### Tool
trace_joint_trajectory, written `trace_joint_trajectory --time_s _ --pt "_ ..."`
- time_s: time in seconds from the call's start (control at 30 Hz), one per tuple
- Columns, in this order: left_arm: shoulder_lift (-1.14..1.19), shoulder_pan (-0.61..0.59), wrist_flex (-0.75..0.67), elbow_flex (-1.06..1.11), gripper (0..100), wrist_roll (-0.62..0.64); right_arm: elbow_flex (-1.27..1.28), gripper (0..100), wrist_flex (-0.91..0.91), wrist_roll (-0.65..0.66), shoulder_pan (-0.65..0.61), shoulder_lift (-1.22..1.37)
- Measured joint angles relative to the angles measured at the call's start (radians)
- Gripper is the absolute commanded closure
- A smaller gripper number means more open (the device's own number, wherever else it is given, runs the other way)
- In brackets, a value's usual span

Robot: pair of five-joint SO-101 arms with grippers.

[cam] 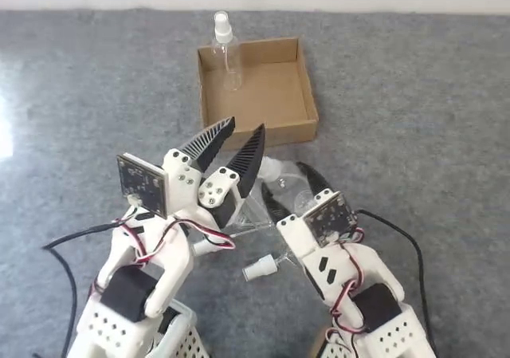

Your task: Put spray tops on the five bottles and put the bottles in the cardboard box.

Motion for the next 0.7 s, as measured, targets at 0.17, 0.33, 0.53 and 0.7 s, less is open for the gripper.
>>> trace_joint_trajectory --time_s 0.17,0.33,0.53,0.7 --pt "0.000 0.003 0.061 -0.058 86 -0.011 0.000 93.0 0.000 -0.063 0.041 0.000" --pt "0.000 0.003 0.143 -0.126 84 -0.066 0.000 93.0 0.000 -0.115 0.107 0.000" --pt "0.000 0.003 0.316 -0.164 80 -0.074 0.000 93.0 -0.014 -0.123 0.149 0.000" --pt "-0.009 -0.029 0.359 -0.127 80 -0.077 0.000 93.0 -0.021 -0.123 0.157 0.000"
